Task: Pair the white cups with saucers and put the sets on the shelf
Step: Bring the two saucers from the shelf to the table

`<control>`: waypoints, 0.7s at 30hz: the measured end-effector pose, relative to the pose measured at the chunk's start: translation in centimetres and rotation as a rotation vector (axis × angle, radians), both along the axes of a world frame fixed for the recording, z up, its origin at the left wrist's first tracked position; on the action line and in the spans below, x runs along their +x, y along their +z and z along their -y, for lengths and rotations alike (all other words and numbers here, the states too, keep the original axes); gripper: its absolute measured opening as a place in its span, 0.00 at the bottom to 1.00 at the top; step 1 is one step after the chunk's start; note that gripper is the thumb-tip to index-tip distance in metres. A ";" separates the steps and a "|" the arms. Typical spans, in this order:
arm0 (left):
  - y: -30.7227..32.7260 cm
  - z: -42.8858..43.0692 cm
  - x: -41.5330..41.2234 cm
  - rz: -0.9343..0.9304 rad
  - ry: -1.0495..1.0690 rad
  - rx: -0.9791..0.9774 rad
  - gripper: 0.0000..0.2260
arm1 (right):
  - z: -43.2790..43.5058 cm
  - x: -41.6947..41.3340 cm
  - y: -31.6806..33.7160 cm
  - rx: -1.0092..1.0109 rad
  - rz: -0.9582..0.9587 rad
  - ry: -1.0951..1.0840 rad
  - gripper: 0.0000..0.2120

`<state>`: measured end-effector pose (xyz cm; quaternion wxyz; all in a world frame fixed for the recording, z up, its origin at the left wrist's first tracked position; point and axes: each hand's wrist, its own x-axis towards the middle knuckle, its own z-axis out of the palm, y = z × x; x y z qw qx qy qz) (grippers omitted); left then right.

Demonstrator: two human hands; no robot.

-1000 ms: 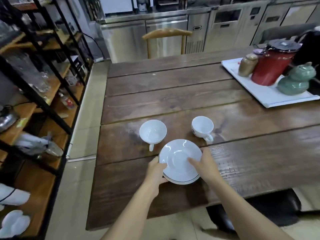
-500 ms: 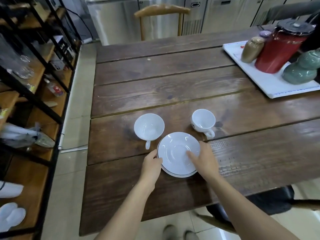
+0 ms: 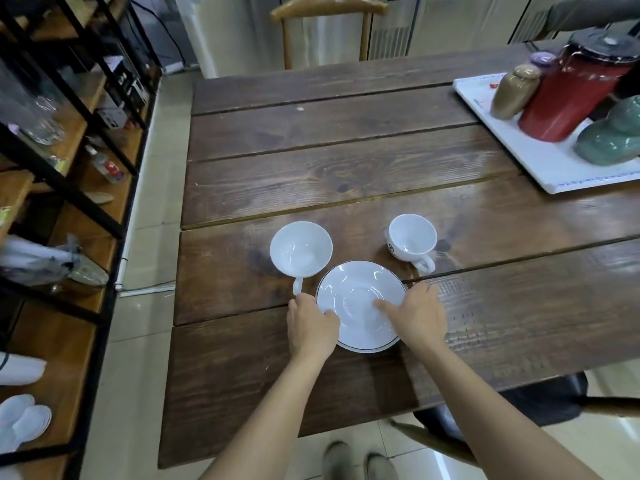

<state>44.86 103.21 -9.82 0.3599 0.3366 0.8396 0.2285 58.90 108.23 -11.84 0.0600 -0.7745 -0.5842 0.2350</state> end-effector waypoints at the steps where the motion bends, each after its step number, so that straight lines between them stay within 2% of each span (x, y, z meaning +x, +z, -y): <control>1: 0.1 -0.3 0.0 0.024 0.010 -0.024 0.13 | 0.0 0.1 0.1 -0.022 -0.001 0.004 0.35; 3: 0.2 -0.8 0.0 0.081 0.040 -0.064 0.20 | 0.0 0.2 0.2 -0.038 -0.015 0.010 0.35; 5: 0.4 -1.1 -0.2 0.129 0.066 -0.084 0.21 | 0.2 0.2 0.4 -0.020 -0.010 0.024 0.34; 8: 0.6 -1.0 -0.3 0.151 0.075 -0.079 0.20 | 0.5 0.0 0.8 0.038 0.019 0.054 0.31; 14: 1.8 -0.7 -0.4 0.048 0.037 0.039 0.19 | 0.9 0.2 1.9 0.072 -0.028 0.064 0.26; 21: 4.1 -0.8 2.6 0.178 0.036 0.193 0.14 | 1.1 3.9 2.9 0.207 -0.240 -0.063 0.23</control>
